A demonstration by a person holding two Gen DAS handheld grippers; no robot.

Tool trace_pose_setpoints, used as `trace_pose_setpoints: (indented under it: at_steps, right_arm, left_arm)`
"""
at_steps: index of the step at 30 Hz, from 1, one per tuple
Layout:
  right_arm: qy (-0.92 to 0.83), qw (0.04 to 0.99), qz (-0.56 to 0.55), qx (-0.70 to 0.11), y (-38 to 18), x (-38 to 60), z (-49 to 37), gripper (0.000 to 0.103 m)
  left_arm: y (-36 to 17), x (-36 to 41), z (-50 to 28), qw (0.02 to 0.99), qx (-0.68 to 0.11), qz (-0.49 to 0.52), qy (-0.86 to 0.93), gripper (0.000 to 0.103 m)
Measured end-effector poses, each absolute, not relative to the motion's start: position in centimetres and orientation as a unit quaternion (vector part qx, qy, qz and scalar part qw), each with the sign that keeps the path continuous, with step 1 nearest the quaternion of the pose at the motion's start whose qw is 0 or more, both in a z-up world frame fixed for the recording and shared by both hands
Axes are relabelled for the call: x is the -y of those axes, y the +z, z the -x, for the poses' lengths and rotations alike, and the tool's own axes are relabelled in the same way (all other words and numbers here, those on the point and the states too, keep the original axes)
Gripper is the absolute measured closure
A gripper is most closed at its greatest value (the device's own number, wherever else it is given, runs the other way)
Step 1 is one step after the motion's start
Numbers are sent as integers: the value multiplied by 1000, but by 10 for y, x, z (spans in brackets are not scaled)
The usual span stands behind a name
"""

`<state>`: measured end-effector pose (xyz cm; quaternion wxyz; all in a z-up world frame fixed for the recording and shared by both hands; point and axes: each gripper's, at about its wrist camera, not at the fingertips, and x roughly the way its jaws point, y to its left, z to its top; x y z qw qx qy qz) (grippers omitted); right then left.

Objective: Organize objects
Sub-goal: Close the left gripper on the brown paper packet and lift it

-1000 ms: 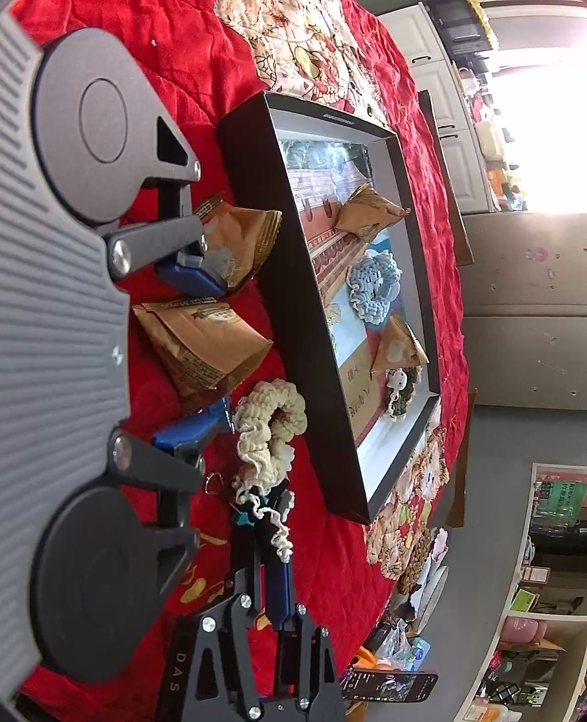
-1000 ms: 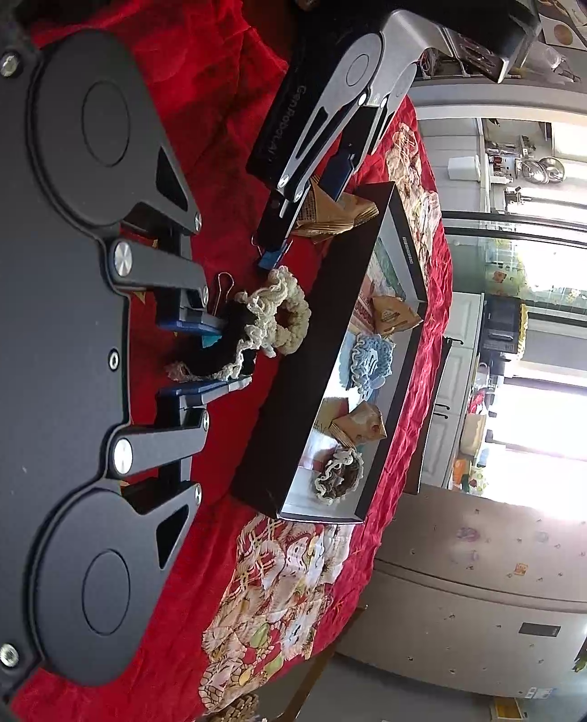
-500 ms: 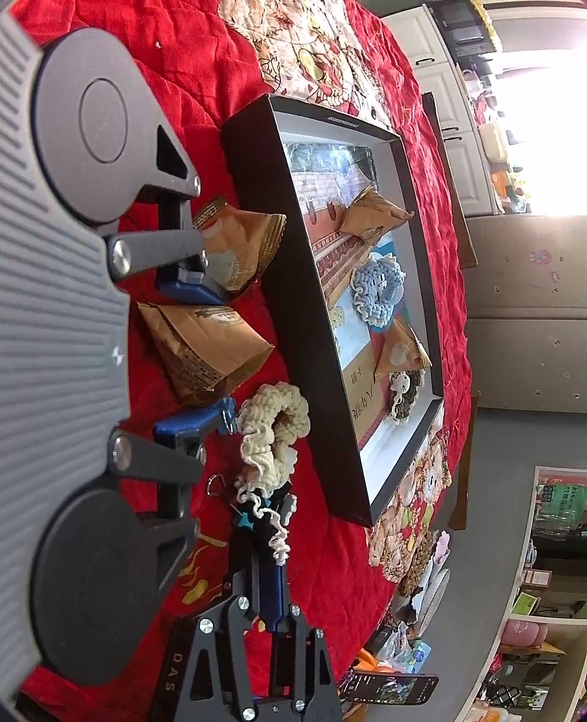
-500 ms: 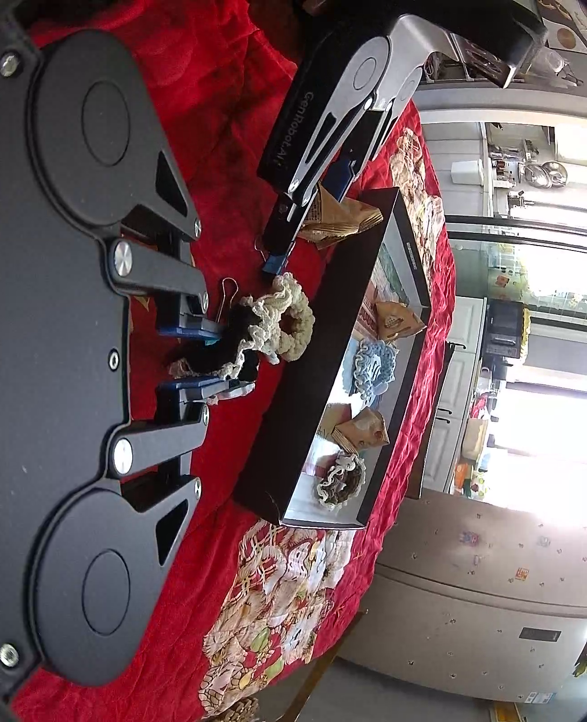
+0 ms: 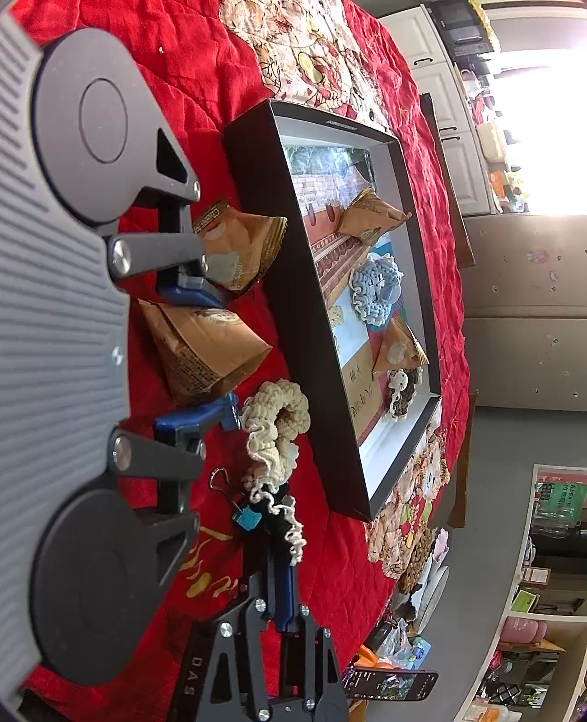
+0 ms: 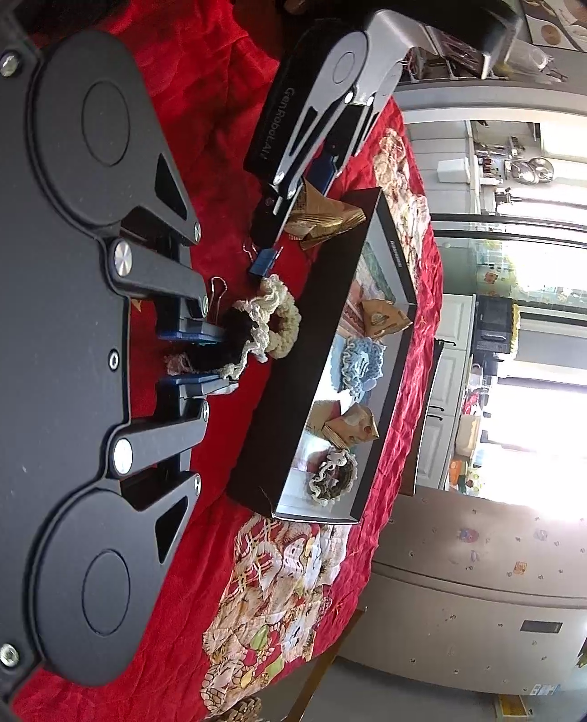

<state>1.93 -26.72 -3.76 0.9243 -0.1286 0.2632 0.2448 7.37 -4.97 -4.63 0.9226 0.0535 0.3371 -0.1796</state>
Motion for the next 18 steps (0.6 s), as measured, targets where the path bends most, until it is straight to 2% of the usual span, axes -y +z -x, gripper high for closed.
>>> trace_pose_setpoints:
  at_steps: [5, 18]
  right_arm:
    - [242, 927, 124, -258, -34, 271, -19, 90]
    - [237, 936, 111, -237, -20, 277, -12, 90]
  left_arm:
    - [-43, 50, -71, 922, -337, -54, -182, 61]
    - [-35, 51, -64, 924, -327, -53, -189, 62]
